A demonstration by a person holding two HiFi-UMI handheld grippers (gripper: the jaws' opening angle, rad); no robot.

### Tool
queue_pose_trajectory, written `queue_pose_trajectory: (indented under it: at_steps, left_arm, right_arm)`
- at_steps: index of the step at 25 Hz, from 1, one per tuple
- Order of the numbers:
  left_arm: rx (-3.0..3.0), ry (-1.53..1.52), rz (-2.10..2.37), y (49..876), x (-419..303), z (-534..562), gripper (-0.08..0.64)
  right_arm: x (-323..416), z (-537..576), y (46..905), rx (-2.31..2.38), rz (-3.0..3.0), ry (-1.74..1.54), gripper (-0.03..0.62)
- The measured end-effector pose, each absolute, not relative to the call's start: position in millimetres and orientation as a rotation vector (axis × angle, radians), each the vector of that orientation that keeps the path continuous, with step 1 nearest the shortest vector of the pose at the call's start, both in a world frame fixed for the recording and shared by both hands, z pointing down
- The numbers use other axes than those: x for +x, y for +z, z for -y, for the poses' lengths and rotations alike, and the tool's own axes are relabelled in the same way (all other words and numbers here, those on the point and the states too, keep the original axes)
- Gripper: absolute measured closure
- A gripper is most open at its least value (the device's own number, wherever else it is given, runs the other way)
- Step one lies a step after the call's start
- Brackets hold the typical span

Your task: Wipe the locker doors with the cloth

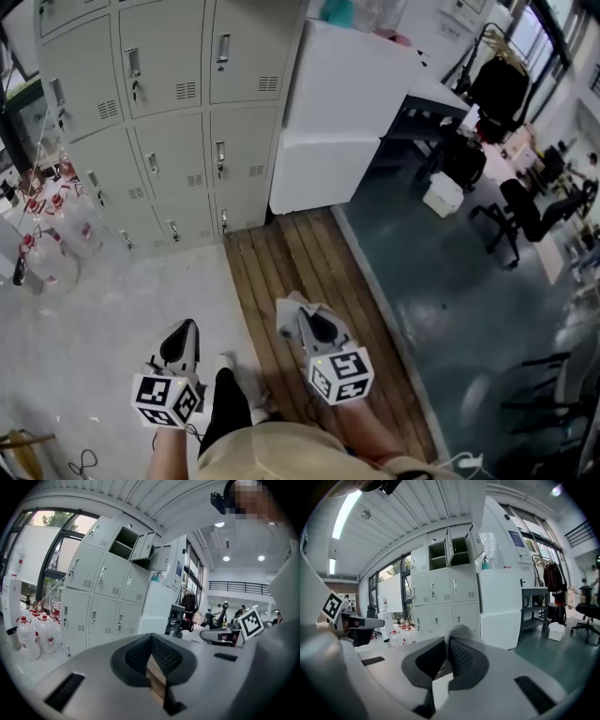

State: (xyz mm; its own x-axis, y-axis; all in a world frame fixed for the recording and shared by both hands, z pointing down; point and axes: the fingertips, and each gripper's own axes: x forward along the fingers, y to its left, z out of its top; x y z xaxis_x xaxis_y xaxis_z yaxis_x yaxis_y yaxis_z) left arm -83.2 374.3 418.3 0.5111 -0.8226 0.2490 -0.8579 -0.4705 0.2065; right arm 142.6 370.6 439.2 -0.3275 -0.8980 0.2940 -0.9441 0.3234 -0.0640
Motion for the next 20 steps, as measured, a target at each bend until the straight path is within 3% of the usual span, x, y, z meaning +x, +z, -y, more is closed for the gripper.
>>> queue_pose_trajectory:
  at_steps: [20]
  left_arm:
    - [2.546, 0.31, 1.365, 423, -161, -141, 0.566]
  right_arm:
    - [71, -136, 427, 1.784, 2.312, 0.311, 0.588]
